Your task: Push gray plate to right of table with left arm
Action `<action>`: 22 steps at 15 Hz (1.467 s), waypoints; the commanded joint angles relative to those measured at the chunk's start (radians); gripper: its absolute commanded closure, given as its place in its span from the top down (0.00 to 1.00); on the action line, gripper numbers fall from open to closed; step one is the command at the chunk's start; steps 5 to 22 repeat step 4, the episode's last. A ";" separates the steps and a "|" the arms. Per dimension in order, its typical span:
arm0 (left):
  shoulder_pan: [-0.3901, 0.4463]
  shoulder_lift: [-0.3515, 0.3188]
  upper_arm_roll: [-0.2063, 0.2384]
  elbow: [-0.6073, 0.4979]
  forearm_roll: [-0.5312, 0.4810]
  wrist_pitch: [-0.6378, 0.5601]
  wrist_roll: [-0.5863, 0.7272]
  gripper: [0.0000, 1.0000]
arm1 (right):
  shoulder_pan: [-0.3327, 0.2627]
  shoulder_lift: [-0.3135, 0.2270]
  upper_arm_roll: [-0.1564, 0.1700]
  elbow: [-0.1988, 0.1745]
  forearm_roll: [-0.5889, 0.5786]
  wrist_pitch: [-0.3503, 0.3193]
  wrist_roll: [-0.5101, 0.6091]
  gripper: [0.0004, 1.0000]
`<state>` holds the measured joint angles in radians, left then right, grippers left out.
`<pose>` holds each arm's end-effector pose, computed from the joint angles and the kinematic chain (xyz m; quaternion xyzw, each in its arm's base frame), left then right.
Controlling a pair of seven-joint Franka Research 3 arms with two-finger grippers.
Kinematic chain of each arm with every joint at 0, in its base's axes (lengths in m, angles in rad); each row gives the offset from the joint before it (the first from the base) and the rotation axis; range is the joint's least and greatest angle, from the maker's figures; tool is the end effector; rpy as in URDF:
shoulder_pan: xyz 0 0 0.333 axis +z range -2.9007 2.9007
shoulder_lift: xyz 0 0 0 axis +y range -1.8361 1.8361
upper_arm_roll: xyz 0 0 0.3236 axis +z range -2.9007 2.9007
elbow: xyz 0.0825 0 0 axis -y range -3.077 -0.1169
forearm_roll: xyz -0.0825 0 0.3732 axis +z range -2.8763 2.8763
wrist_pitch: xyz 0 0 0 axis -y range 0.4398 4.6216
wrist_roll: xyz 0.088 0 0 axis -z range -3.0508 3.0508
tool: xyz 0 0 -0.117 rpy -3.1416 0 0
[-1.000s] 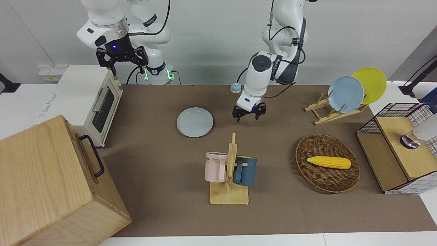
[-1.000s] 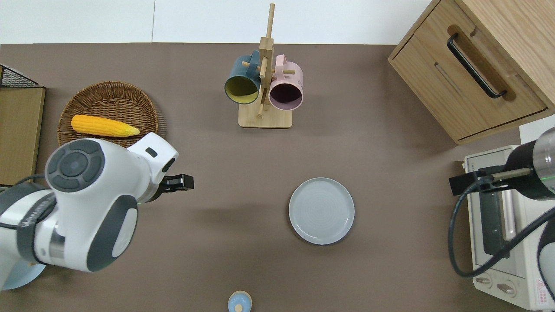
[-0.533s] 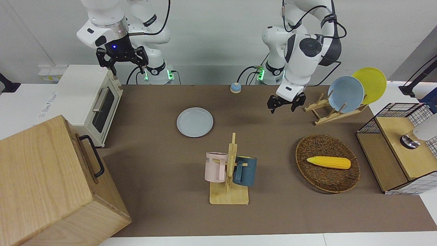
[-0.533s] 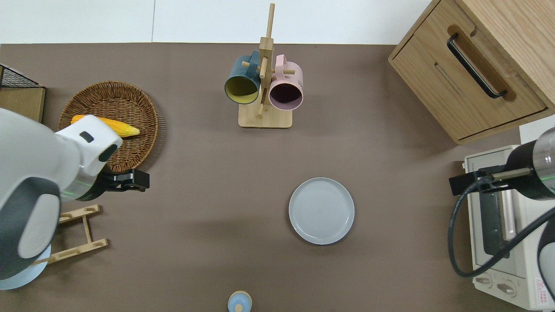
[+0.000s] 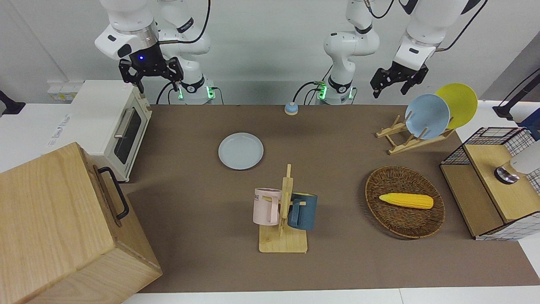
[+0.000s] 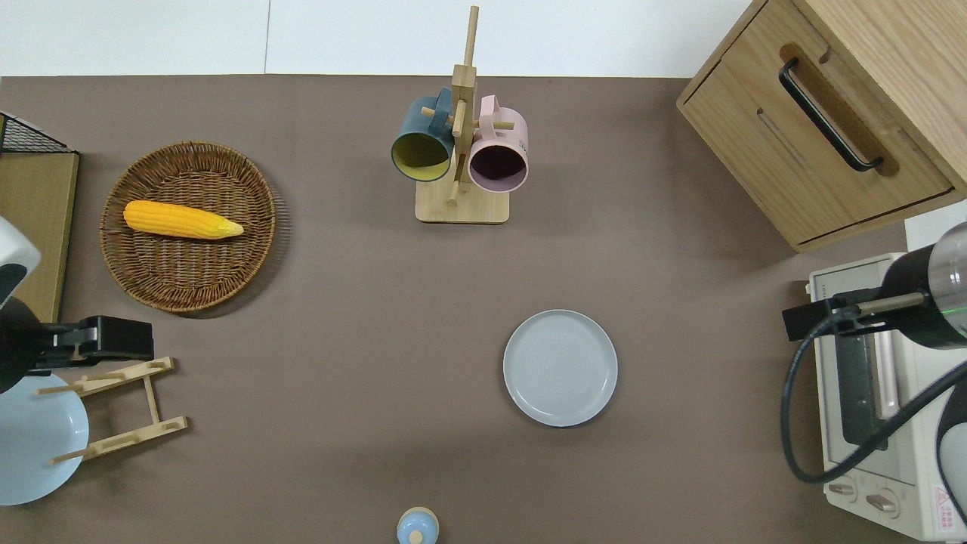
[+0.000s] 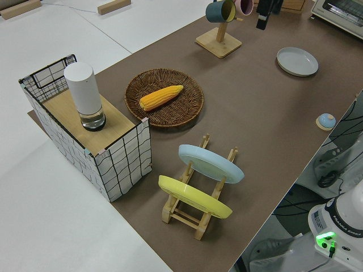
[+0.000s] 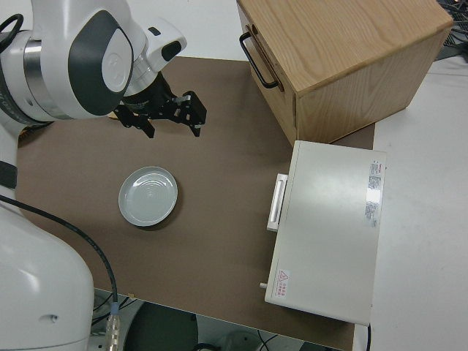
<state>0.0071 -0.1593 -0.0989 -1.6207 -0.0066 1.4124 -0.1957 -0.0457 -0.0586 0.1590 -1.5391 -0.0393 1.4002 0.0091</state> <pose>0.4720 -0.0490 0.6668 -0.9983 -0.0523 0.0240 0.0081 0.5032 0.0550 0.6528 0.9977 0.0492 -0.0389 0.0265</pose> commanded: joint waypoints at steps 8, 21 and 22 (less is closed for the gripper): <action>0.005 -0.016 -0.001 0.013 -0.004 -0.026 -0.002 1.00 | -0.008 -0.010 0.005 -0.004 -0.001 -0.012 -0.008 1.00; 0.005 -0.016 -0.001 0.013 -0.004 -0.026 -0.002 1.00 | -0.008 -0.010 0.005 -0.004 -0.001 -0.012 -0.008 1.00; 0.005 -0.016 -0.001 0.013 -0.004 -0.026 -0.002 1.00 | -0.008 -0.010 0.005 -0.004 -0.001 -0.012 -0.008 1.00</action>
